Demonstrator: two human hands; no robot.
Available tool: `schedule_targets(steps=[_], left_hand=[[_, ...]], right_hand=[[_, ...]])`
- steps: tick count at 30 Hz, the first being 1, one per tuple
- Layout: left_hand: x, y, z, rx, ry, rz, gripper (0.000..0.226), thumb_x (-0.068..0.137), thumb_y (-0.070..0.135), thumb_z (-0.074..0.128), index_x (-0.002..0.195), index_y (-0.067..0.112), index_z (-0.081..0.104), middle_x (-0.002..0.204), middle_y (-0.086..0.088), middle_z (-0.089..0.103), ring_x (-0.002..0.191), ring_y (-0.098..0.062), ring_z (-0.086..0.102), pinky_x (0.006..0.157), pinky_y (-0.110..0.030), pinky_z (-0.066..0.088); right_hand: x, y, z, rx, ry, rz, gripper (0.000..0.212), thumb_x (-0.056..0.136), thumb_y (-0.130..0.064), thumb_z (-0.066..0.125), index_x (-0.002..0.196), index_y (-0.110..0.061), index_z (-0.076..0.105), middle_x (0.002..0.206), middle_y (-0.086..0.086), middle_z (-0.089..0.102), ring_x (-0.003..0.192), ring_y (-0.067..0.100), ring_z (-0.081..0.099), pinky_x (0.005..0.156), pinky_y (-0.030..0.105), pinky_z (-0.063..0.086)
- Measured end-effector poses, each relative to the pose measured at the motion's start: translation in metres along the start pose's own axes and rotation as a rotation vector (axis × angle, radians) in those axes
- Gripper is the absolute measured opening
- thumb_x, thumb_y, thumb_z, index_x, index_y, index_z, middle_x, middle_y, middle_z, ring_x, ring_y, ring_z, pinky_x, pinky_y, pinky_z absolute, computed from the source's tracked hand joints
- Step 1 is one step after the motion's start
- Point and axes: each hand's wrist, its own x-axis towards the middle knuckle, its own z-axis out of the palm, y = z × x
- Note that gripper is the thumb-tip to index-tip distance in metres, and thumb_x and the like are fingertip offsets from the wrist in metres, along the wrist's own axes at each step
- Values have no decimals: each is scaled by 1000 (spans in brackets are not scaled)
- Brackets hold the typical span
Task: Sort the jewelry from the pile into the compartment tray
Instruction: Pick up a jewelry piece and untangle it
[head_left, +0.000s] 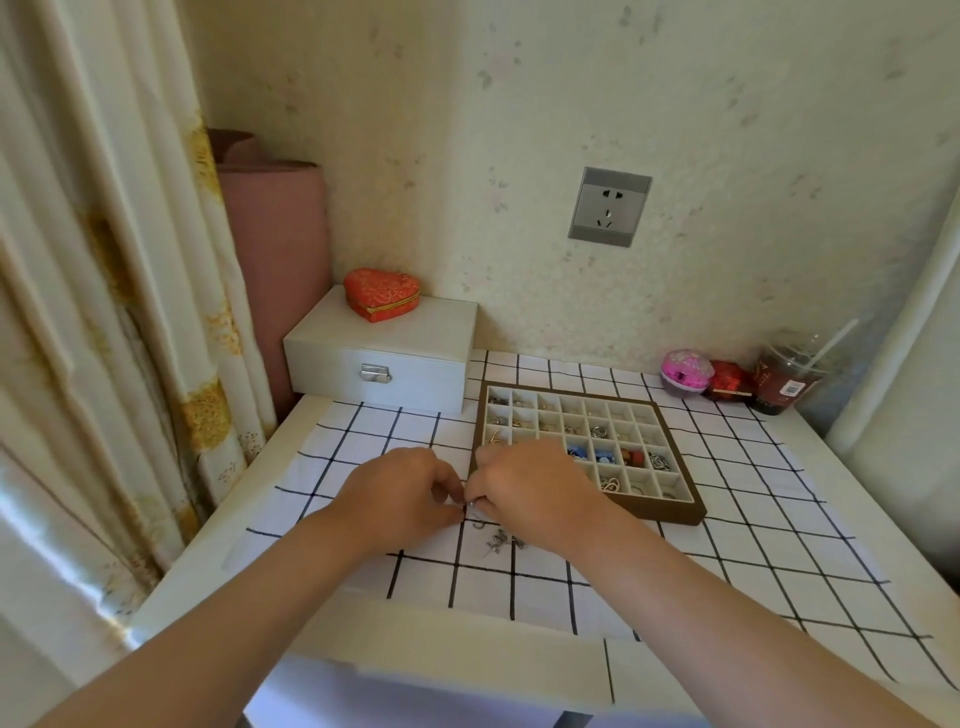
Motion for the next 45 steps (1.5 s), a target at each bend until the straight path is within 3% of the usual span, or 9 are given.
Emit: schedule_targets(steps=[2, 4, 9, 16, 21, 26, 32, 39, 45], left_hand=[[1, 0, -1, -10, -14, -12, 17, 86, 47, 66, 101, 39, 70, 95, 15, 62, 87, -4, 56, 75, -23, 48], [2, 0, -1, -14, -21, -13, 16, 86, 46, 66, 100, 39, 70, 94, 15, 62, 87, -5, 56, 77, -24, 49], [0, 1, -2, -39, -35, -8, 16, 86, 43, 68, 101, 40, 72, 94, 15, 61, 83, -4, 54, 69, -19, 42], [-1, 4, -7, -238, -25, 11, 11, 91, 38, 64, 98, 38, 73, 92, 20, 66, 81, 2, 57, 74, -21, 45], [6, 23, -22, -772, 63, -62, 18, 98, 19, 57, 95, 26, 73, 85, 8, 75, 70, 2, 64, 62, -9, 45], [19, 39, -26, -1044, 2, -182, 15, 97, 28, 60, 105, 24, 73, 88, 9, 75, 73, -5, 64, 63, -20, 45], [41, 56, -28, -1355, -112, -257, 14, 95, 28, 64, 106, 21, 71, 81, 10, 71, 67, -6, 60, 55, -19, 44], [66, 65, -29, -1302, -196, -194, 11, 92, 34, 67, 86, 29, 75, 79, 9, 65, 68, -7, 58, 55, -20, 42], [86, 78, -28, -1246, -117, -192, 12, 94, 33, 65, 99, 23, 72, 80, 9, 67, 66, -6, 60, 56, -19, 44]], right_hand=[[2, -1, 4, -32, 8, -16, 15, 78, -23, 82, 83, -34, 73, 70, -9, 49, 51, 11, 36, 44, 22, 5], [3, -2, 5, 2, 33, -27, 9, 94, -26, 64, 97, -29, 72, 83, -6, 54, 63, 13, 45, 45, 25, 17], [-1, -2, -3, 138, -24, 27, 20, 98, -35, 56, 105, -25, 72, 101, -5, 67, 88, 16, 60, 75, 34, 50], [-5, 5, -12, 376, 17, 158, 11, 93, -36, 65, 93, -31, 75, 74, -20, 58, 72, -1, 56, 62, 19, 41], [-9, 29, -22, 731, 265, 308, 3, 87, -34, 74, 84, -36, 75, 83, -19, 67, 83, -2, 62, 80, 30, 53], [-12, 39, -28, 996, 411, 394, 9, 86, -21, 77, 87, -30, 79, 85, -15, 74, 73, -8, 62, 72, 19, 44], [-16, 60, -34, 1148, 459, 445, 11, 86, -16, 76, 94, -23, 81, 89, -12, 77, 87, 0, 70, 78, 12, 51], [-20, 85, -39, 1057, 526, 460, 10, 83, -17, 81, 90, -24, 80, 88, -9, 76, 67, -7, 61, 71, 21, 50], [-21, 105, -42, 1067, 456, 488, 12, 87, -15, 76, 92, -26, 79, 93, -4, 76, 49, 3, 56, 56, 19, 51]])
